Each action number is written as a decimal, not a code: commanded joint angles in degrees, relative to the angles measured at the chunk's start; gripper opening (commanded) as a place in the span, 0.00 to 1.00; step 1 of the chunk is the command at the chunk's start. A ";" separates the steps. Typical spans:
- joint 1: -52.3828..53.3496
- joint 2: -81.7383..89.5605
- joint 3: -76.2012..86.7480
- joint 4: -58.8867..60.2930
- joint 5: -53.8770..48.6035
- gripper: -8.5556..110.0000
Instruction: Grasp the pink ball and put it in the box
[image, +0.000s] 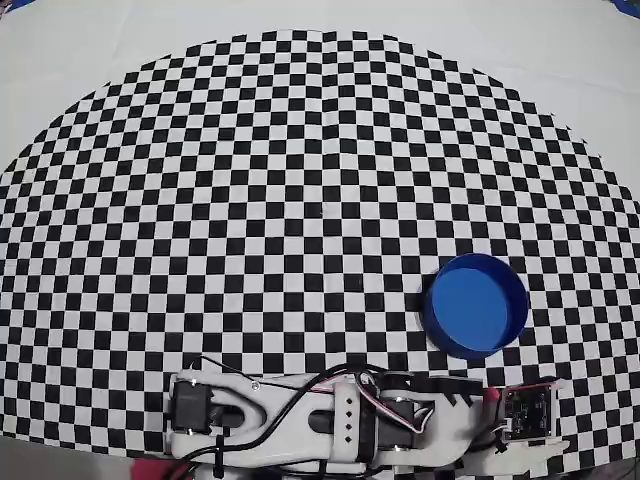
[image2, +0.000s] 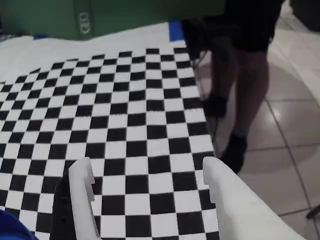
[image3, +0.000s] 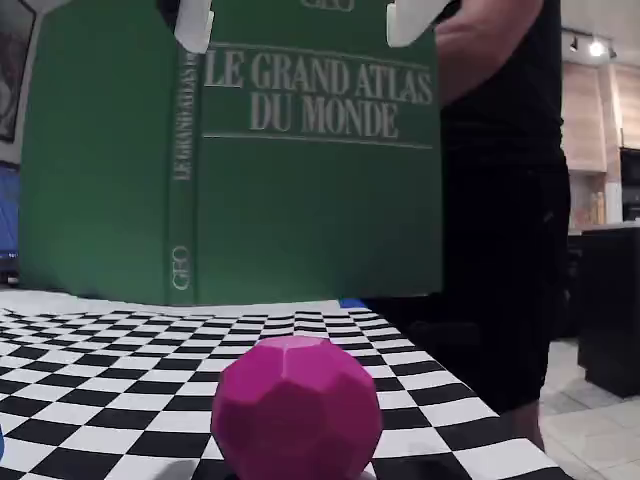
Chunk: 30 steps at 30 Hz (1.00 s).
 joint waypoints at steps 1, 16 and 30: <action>0.79 -1.58 0.44 -0.79 0.44 0.28; 1.32 -4.13 0.44 -0.88 2.55 0.31; 1.58 -6.77 0.44 -0.88 2.20 0.34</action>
